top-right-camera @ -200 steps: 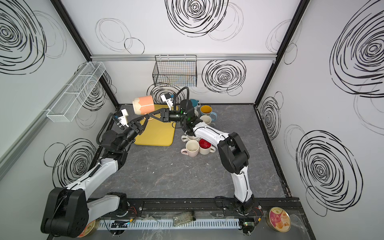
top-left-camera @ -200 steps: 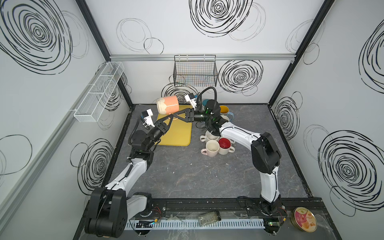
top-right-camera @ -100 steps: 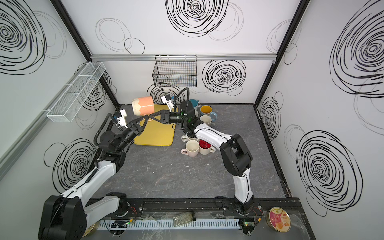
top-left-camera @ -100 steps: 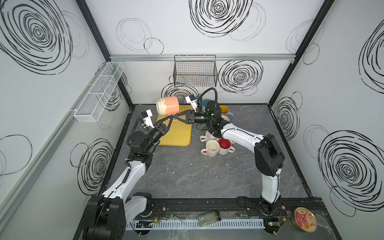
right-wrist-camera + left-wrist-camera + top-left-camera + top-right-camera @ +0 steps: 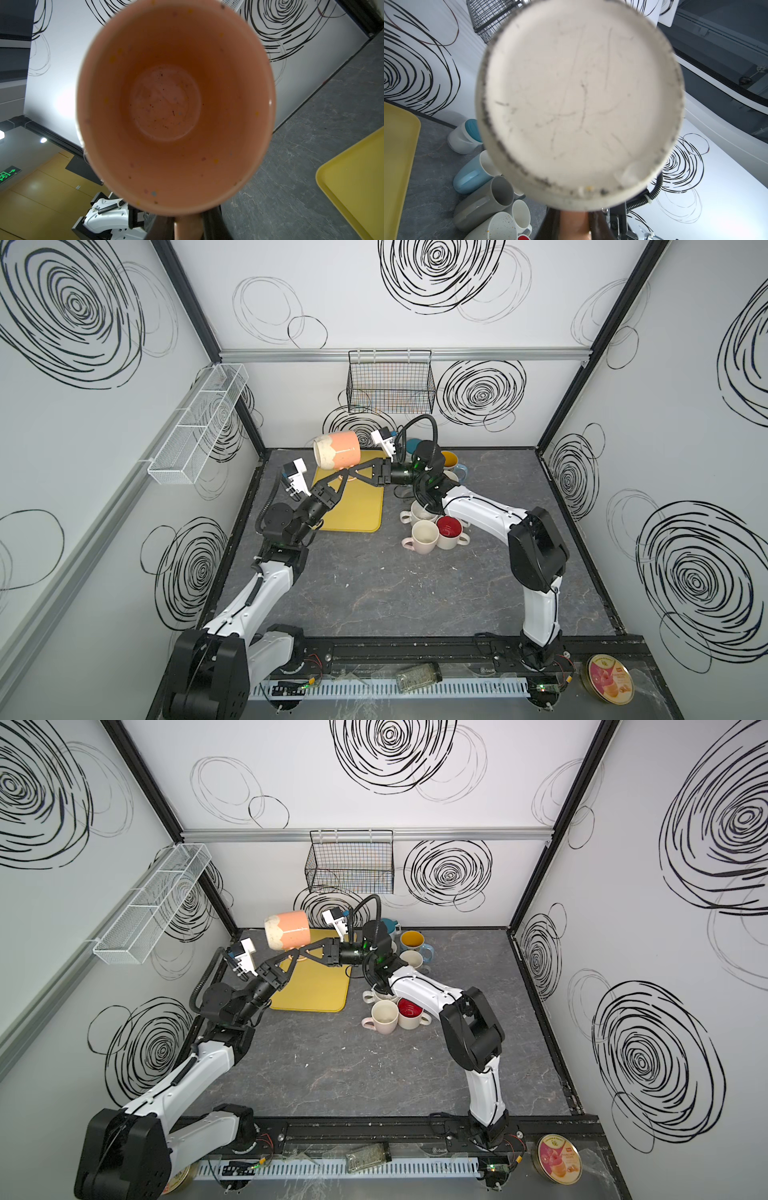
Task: Turn the mug right side up
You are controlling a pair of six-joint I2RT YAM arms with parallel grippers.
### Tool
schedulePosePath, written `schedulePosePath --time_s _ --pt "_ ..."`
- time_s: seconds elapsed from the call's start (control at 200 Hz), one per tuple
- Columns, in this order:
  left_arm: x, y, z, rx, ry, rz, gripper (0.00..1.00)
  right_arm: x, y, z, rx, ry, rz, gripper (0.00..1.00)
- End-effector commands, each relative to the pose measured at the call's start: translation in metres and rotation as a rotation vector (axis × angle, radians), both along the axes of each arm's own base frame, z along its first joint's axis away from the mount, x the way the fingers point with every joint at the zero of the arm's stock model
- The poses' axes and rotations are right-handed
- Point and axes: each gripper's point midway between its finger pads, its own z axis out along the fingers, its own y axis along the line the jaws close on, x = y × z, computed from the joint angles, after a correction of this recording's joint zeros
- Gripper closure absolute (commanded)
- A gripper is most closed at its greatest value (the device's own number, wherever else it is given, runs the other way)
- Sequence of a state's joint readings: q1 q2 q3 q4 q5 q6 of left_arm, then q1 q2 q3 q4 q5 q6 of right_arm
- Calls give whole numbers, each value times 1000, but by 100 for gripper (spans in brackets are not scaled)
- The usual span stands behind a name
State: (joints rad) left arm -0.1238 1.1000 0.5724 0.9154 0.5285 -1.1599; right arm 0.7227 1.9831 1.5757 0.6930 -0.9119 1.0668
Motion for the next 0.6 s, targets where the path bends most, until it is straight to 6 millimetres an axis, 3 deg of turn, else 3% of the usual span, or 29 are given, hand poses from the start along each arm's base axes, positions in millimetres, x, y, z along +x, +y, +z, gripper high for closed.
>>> schedulePosePath --time_s 0.0,0.04,0.35,0.595 --pt "-23 -12 48 -10 -210 -61 100 -16 2 29 77 -97 61 94" --pt "-22 -12 47 -8 -202 -66 100 -17 1 30 77 -110 60 100" --pt "-17 -13 37 50 -160 -43 67 -4 -16 37 85 -180 10 100" --pt "-15 -13 39 87 -160 -29 57 -1 -24 48 118 -235 -9 100"
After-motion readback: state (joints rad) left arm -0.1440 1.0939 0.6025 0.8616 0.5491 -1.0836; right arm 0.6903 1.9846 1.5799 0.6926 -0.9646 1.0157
